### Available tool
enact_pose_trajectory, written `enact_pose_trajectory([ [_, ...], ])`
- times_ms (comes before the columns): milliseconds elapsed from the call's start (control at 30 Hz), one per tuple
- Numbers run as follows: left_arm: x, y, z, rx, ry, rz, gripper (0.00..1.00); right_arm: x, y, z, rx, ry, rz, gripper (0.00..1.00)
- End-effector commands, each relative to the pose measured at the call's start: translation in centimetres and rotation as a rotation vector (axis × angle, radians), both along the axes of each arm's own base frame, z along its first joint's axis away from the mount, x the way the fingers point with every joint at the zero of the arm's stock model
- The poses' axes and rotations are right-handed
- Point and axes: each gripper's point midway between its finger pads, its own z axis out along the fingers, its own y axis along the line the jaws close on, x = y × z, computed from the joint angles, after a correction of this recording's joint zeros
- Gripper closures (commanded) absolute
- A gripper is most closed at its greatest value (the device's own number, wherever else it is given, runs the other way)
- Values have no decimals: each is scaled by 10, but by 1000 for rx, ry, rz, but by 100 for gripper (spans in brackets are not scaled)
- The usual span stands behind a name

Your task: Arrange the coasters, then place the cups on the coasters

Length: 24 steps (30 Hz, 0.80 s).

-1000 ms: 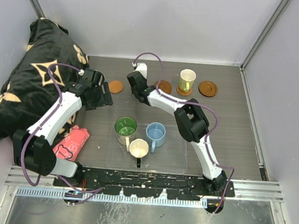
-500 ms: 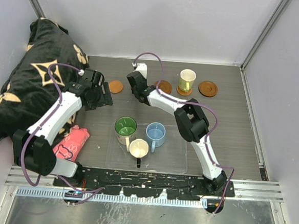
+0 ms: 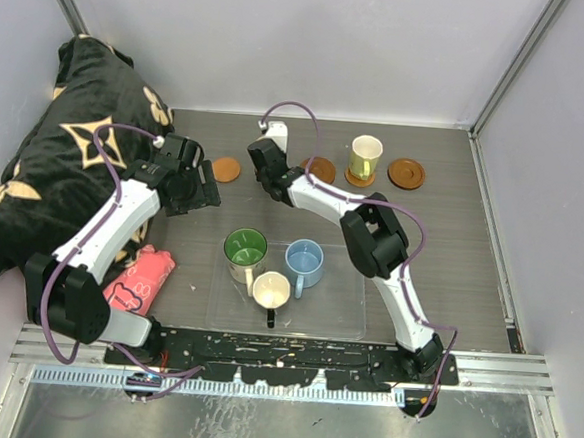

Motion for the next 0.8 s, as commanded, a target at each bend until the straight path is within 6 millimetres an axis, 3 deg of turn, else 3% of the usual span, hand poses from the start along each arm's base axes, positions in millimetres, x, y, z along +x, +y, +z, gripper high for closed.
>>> enact_pose_trajectory([
  [0,4,1,15,-20,-58,15,21,7,5,39,53,-83,-13,65],
  [400,4,2,18,-18,-69,20,21,-6,-6,49,55,-76,-24,56],
  [767,3,6,27,-6,-96,24,21,-40,-25,93,77,-126,-21,55],
])
